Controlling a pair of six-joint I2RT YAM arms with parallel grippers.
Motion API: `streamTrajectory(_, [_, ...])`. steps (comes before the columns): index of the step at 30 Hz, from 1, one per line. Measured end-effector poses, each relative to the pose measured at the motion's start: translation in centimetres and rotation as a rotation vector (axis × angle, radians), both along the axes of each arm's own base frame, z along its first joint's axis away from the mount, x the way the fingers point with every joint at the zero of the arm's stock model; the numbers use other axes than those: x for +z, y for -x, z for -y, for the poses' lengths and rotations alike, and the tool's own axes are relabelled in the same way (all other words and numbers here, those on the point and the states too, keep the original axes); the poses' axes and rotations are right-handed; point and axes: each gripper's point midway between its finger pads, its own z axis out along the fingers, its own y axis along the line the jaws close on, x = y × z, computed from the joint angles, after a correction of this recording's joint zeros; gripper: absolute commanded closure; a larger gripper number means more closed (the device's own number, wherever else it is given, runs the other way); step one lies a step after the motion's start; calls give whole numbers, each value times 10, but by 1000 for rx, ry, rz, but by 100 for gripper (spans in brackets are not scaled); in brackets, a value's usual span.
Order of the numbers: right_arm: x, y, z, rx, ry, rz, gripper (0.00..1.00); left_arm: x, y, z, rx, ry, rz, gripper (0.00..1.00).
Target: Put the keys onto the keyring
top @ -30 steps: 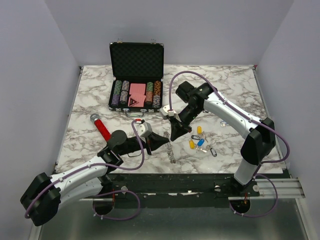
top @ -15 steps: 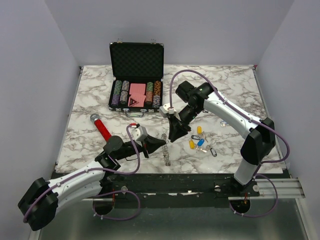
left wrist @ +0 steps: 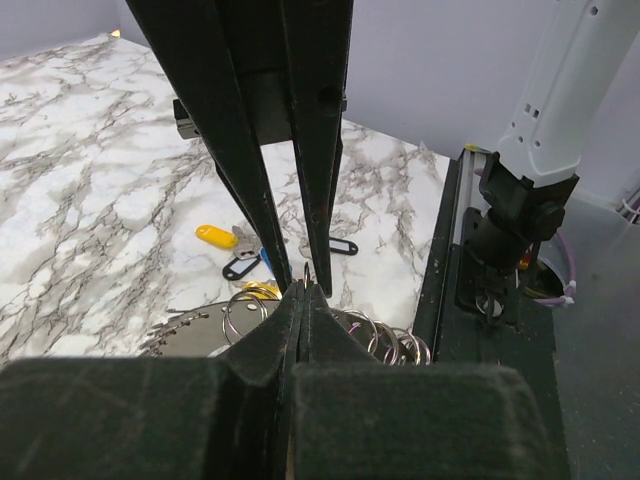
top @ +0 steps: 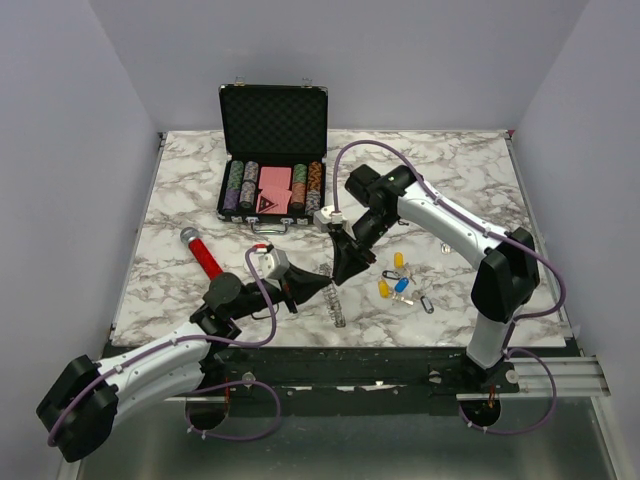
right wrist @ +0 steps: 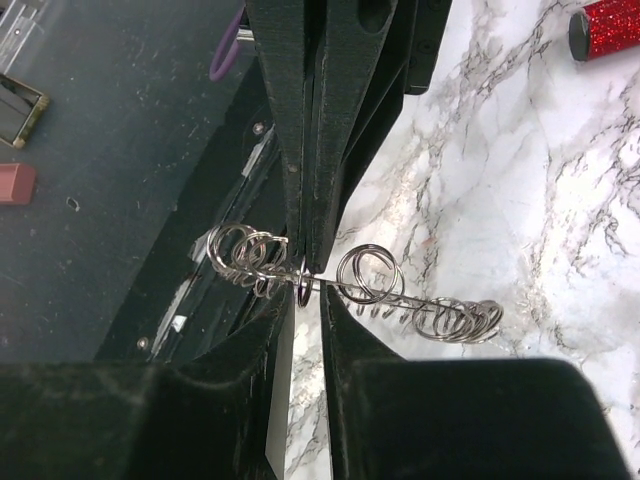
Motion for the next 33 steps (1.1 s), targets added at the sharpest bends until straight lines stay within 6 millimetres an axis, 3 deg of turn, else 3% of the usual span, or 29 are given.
streamTrajectory(13, [0,0,-1,3,-5,2,99,-1,-4,-1,24,5,-19,100])
streamTrajectory(19, [0,0,-1,3,-6,4,99,-1,-4,-1,23,5,-20,99])
streamTrajectory(22, [-1,0,0,3,1,8,99,-3,-5,1,20,-1,-28,87])
streamTrajectory(30, [-2,-1,1,2,9,14,99,-8,-6,4,5,-17,-55,87])
streamTrajectory(33, [-2,-1,1,2,9,14,99,-8,-6,4,3,-20,-59,94])
